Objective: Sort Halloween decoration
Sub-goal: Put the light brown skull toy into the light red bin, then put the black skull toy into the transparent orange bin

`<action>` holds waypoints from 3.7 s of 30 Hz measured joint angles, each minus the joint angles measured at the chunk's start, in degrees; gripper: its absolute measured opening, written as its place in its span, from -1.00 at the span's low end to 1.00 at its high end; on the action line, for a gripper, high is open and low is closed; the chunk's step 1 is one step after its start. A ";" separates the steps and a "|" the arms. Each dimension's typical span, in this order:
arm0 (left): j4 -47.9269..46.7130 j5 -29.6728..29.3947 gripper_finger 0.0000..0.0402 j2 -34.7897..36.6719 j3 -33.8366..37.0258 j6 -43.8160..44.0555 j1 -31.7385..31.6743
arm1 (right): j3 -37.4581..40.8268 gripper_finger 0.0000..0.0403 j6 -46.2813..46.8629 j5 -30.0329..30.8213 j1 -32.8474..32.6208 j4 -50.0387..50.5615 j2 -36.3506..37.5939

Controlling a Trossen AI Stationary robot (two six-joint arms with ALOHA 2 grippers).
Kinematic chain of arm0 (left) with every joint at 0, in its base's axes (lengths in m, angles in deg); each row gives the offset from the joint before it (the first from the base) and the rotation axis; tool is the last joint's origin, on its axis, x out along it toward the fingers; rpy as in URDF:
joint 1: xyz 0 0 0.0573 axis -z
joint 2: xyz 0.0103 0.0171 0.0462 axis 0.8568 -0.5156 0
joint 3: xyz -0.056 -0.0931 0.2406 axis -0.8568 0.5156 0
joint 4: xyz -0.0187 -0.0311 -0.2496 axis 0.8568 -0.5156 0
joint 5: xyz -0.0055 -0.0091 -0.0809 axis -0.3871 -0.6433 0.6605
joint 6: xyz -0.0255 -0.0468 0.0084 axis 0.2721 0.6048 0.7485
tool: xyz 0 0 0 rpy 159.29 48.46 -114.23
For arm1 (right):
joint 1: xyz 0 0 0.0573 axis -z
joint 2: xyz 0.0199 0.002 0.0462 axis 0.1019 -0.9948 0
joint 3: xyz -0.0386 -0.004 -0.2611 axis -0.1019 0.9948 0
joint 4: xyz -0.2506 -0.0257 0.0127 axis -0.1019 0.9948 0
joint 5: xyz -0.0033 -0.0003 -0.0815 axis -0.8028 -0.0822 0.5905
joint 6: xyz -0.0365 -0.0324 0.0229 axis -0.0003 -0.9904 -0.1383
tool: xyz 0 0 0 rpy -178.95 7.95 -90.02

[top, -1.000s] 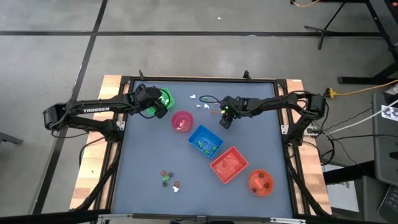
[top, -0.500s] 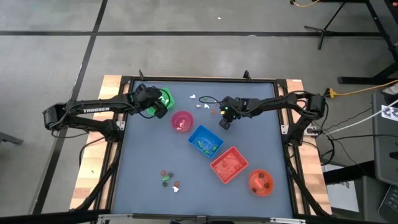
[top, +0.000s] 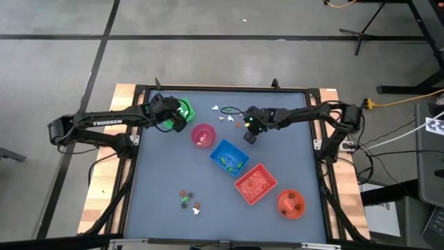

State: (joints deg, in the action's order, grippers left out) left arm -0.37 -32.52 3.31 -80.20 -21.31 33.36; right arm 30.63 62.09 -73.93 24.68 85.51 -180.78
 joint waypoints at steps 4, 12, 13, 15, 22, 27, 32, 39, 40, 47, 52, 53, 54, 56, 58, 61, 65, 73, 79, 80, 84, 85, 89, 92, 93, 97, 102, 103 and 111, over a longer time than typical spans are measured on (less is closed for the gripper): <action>0.00 0.00 -0.34 -0.01 0.00 0.00 0.01 | -4.15 -0.73 -1.18 -3.16 -0.02 -0.77 0.13; 0.02 0.02 -0.34 -0.02 0.00 0.00 0.02 | -11.13 -0.73 -1.14 -10.98 -0.13 -2.09 0.17; 0.01 0.02 -0.34 -0.01 0.00 0.00 0.02 | -11.54 -0.73 -1.14 -12.05 -0.48 -2.90 0.17; 0.02 0.02 -0.34 0.00 0.00 0.00 0.00 | -11.74 -0.73 -1.14 -12.62 -1.14 -6.16 0.20; 0.09 2.20 -0.34 0.00 0.00 0.00 0.02 | -11.72 -0.73 -5.80 -12.71 -5.62 -19.06 -0.86; 0.38 2.62 -0.34 -0.01 0.00 -0.02 0.15 | -11.78 -0.73 -7.55 -11.67 -8.38 -29.54 -3.91; 0.49 2.62 -0.34 -0.02 0.00 -0.02 0.20 | -11.81 -0.73 -7.68 -11.35 -9.85 -36.62 -8.21; 1.86 2.63 -0.34 0.45 0.00 -0.47 0.28 | -11.74 -0.71 -7.72 -11.32 -9.83 -39.34 -12.12; 2.13 2.65 -0.34 0.78 0.00 -0.49 0.34 | -11.74 -0.68 -7.73 -11.20 -9.81 -39.36 -12.35; 2.37 8.90 -0.34 5.04 -1.36 -0.53 3.87 | -11.74 -0.42 -8.74 -11.17 -9.81 -39.43 -12.37; 2.51 14.35 -0.34 6.99 -4.86 1.82 9.04 | -11.74 -0.26 -8.76 -11.17 -9.81 -39.04 -12.37; 2.46 15.39 -0.34 7.10 -5.37 2.53 10.30 | -11.74 -0.24 -8.74 -11.17 -9.81 -39.04 -12.37; 2.38 16.37 -0.34 7.10 -5.93 3.12 11.67 | -11.74 -0.22 -8.74 -11.17 -9.81 -39.04 -12.37; 2.36 18.43 -0.34 7.10 -6.44 4.67 14.68 | -11.74 -0.19 -8.68 -11.19 -9.81 -38.99 -12.37; 2.09 20.57 -0.34 7.03 -6.45 6.22 17.97 | -11.74 -0.18 -8.66 -11.97 -9.81 -38.89 -12.37; 0.44 23.31 -0.34 6.80 -6.45 9.73 23.38 | -11.74 -0.18 -8.61 -13.38 -9.81 -38.77 -12.37; -0.59 25.48 -0.34 6.59 -6.45 15.48 31.14 | -11.74 -0.18 -8.57 -13.44 -9.84 -38.77 -12.35; 0.35 22.48 -0.34 1.52 -6.43 25.95 45.09 | -11.76 -0.18 -8.55 -13.53 -9.84 -38.80 -12.35; 4.59 22.09 -0.34 -5.84 -6.38 26.88 51.23 | -11.77 -0.18 -8.55 -13.55 -9.82 -38.80 -12.33; 5.67 21.82 -0.34 -7.17 -6.38 26.88 51.94 | -11.77 -0.18 -8.55 -13.55 -9.82 -38.80 -12.33; 8.94 21.05 -0.34 -12.37 -6.38 26.86 53.93 | -11.79 -0.18 -8.55 -13.58 -9.84 -38.82 -12.33; 9.69 21.03 -0.34 -13.53 -6.38 26.87 54.27 | -11.79 -0.18 -8.55 -13.59 -9.81 -38.82 -12.33; 12.63 21.05 -0.34 -17.49 -6.36 26.88 55.30 | -11.79 -0.18 -8.55 -13.60 -9.83 -38.84 -12.28; 14.37 21.03 -0.34 -19.89 -6.36 26.90 55.92 | -11.79 -0.18 -8.55 -13.60 -9.83 -38.84 -12.28; 14.82 21.03 -0.34 -20.56 -6.36 26.91 56.12 | -11.79 -0.18 -8.55 -13.60 -9.82 -38.84 -12.28; 16.07 21.03 -0.34 -23.02 -6.36 26.93 56.81 | -11.79 -0.18 -8.55 -13.60 -9.83 -38.86 -12.28; 15.96 21.09 -0.34 -25.06 -6.36 26.97 57.67 | -11.79 -0.18 -8.55 -13.60 -9.83 -38.86 -12.28; 15.99 21.09 -0.34 -25.39 -6.36 26.99 57.85 | -11.79 -0.18 -8.55 -13.60 -9.83 -38.86 -12.28; 15.89 21.07 -0.34 -28.34 -6.34 29.38 58.29 | -11.79 -0.18 -8.55 -13.60 -9.82 -38.86 -12.26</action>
State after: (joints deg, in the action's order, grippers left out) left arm 15.52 -11.45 -25.04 -86.54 8.07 91.65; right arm 18.84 53.54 -87.53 14.85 46.65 -193.05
